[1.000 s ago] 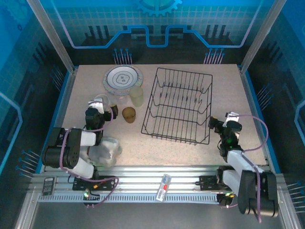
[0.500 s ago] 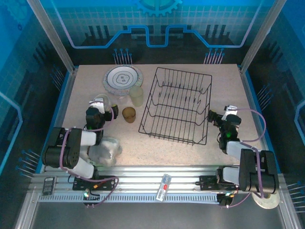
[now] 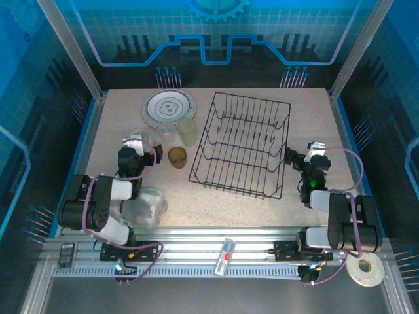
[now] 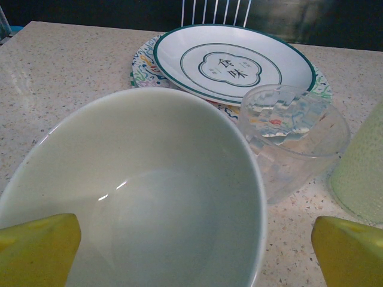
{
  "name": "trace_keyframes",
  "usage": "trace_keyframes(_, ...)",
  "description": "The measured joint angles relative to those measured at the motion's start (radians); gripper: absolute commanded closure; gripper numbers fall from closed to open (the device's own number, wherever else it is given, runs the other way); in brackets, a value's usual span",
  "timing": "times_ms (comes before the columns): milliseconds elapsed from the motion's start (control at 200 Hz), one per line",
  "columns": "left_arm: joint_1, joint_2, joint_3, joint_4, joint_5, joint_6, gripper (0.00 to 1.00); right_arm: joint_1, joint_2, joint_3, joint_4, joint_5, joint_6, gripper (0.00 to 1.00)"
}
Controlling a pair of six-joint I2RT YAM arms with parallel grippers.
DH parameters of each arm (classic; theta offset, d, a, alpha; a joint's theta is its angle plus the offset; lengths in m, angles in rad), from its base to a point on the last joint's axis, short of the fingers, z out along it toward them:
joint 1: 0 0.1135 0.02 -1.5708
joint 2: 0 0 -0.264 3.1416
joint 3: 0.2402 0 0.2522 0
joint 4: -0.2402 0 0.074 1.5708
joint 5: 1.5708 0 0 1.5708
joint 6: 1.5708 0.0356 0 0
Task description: Unload the mixed dishes from the dish rack
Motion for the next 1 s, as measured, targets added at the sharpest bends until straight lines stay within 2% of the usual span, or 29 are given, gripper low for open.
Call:
trace_keyframes(505,0.0,0.001,0.0,0.0,0.0,0.0,0.01,0.006,0.031,-0.009,0.072,-0.022,-0.007,0.0)
trace_keyframes(736,0.0,0.001,0.0,0.0,0.0,0.0,0.01,0.069,0.062,0.045,0.043,-0.041,-0.077,0.0)
trace_keyframes(876,0.0,0.001,0.0,0.0,0.0,0.0,0.01,0.117,0.148,0.062,0.117,-0.052,-0.123,0.0)
trace_keyframes(1001,0.0,0.001,0.001,0.0,-0.002,0.0,0.01,0.14,0.18,0.063,0.088,-0.053,-0.15,0.0)
